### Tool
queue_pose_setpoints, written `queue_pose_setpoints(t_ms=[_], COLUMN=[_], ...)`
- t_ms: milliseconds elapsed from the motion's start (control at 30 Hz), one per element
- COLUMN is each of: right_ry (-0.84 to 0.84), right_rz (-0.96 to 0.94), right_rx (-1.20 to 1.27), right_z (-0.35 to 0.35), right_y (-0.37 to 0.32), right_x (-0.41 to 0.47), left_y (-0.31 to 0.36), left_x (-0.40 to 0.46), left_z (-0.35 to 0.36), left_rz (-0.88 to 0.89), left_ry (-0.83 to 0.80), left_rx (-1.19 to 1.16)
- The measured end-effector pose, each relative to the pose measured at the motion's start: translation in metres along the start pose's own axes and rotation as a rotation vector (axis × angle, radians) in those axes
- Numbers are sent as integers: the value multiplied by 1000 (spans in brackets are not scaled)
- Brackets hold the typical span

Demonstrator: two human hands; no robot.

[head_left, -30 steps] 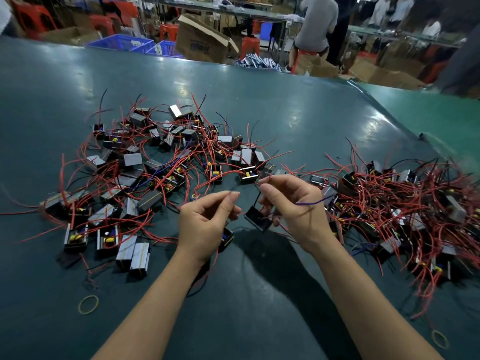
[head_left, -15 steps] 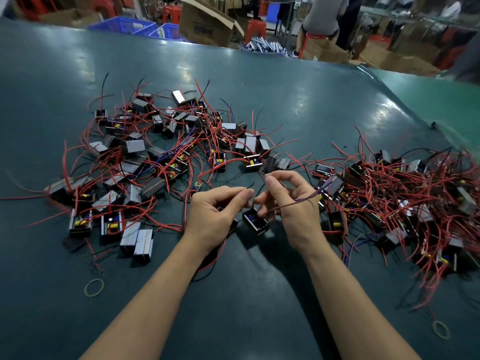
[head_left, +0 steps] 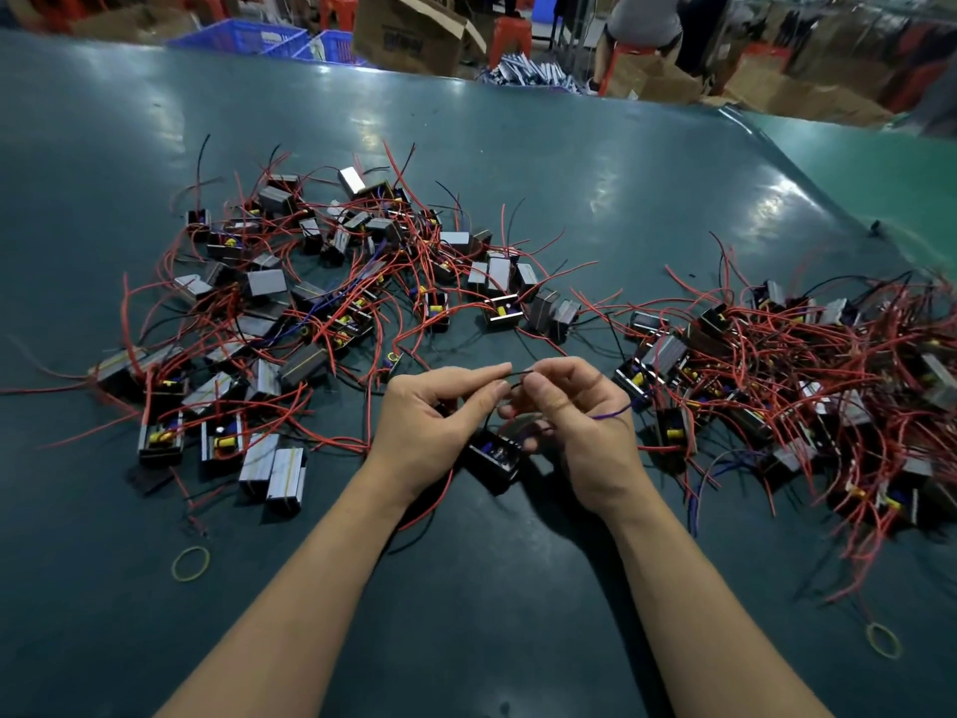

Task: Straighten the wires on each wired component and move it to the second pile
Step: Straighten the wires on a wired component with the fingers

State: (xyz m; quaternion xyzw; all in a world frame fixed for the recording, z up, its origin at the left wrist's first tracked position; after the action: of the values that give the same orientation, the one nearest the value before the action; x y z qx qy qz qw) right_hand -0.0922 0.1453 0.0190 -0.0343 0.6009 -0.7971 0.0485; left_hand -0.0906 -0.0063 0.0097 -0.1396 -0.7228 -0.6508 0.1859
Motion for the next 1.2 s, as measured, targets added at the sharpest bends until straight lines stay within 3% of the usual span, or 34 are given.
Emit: queue_pose_setpoints(t_ms=[200,467,1200], right_ry=[33,34,29], right_rz=[24,30,6], right_rx=[71,43,-72], right_z=[-6,-5,-5], right_y=[4,7,7], right_x=[4,4,7], left_y=[3,4,-1], left_x=[1,0,2], left_z=[0,-2,0], left_rz=[43,-1,-49], left_ry=[-32,59,-54], left_rx=[31,35,125])
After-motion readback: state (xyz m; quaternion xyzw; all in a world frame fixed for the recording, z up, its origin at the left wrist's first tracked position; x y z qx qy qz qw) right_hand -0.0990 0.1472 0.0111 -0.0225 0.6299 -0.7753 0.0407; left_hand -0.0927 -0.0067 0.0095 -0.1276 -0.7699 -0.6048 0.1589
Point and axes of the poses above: each hand's wrist, its own x-axis towards the middle knuckle, its own z-axis out of the palm, y = z × x, the point moved 2 cm from there along x, towards the middle knuckle, and after that the axes turned 4 degrees about z, right-handed, at the moved point
